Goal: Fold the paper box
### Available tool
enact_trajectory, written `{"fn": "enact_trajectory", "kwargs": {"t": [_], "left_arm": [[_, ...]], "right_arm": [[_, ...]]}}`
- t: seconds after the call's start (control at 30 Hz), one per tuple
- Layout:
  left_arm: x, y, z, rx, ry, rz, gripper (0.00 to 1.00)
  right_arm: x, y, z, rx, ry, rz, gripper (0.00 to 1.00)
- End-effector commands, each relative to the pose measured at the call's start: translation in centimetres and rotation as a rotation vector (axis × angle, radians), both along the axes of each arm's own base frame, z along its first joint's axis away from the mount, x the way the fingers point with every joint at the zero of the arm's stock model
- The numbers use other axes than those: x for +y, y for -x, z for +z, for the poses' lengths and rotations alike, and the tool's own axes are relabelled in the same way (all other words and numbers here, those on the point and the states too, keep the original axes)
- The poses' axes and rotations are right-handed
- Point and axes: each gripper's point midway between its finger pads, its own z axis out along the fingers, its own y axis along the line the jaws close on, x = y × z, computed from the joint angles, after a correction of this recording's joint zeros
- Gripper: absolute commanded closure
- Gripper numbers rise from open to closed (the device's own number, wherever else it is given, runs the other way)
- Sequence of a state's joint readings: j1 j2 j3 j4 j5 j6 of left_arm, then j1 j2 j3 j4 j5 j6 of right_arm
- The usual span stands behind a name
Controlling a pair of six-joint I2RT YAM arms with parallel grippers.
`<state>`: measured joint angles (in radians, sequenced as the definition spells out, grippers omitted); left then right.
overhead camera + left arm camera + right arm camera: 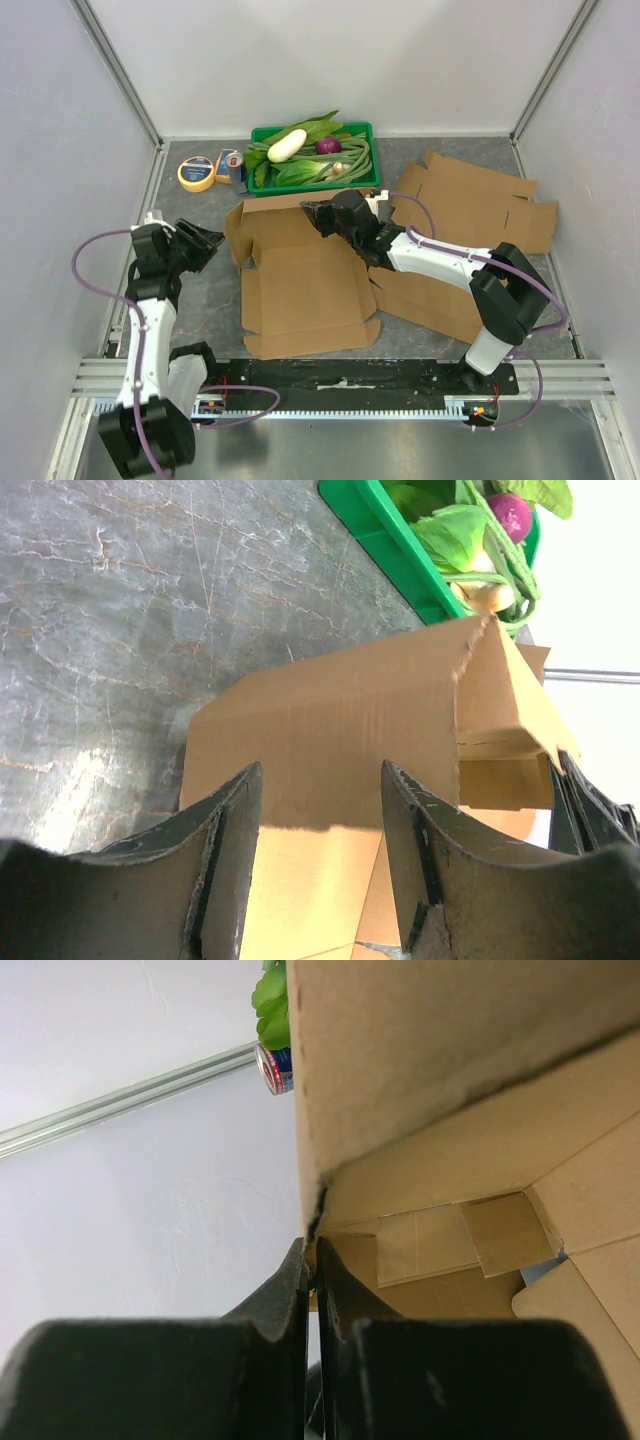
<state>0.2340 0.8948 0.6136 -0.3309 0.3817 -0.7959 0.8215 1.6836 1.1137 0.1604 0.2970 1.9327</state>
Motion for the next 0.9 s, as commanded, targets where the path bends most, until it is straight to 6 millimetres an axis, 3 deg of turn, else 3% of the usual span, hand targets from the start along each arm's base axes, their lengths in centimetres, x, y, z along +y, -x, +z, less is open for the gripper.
{"fn": "enact_trajectory", "kwargs": {"t": [0.0, 0.07, 0.2, 0.33, 0.47, 0.57, 0.63, 0.87], "left_arm": [[0.2, 2.7, -1.0, 0.054, 0.002, 0.062, 0.47], [-0.5, 3.2, -1.4, 0.072, 0.039, 0.039, 0.53], [-2.2, 3.6, -1.6, 0.054, 0.121, -0.026, 0.76], [-3.8, 4.4, -2.5, 0.031, 0.222, -0.053, 0.76], [-4.7, 4.0, -3.5, 0.013, 0.309, -0.074, 0.76], [-6.6, 3.6, -4.8, 0.048, 0.312, -0.154, 0.82], [-6.6, 2.5, -5.0, 0.049, 0.260, -0.154, 0.84], [-4.9, 1.6, -10.4, 0.216, 0.195, -0.021, 0.98]], "right_arm": [[-1.2, -0.6, 0.1, -0.012, 0.014, -0.039, 0.91], [-1.6, -1.3, 0.2, -0.016, 0.006, -0.059, 0.91], [-2.6, -2.3, 0.3, -0.016, 0.000, -0.094, 0.91], [-3.3, -3.6, -0.1, -0.013, 0.011, -0.125, 0.92], [-2.7, -3.8, -0.7, 0.004, 0.009, -0.109, 0.92], [-2.8, -3.7, -1.0, 0.007, 0.014, -0.110, 0.92], [-2.9, -3.7, -0.7, 0.003, 0.012, -0.112, 0.92], [-3.3, -3.3, -0.1, -0.009, 0.003, -0.115, 0.93]]}}
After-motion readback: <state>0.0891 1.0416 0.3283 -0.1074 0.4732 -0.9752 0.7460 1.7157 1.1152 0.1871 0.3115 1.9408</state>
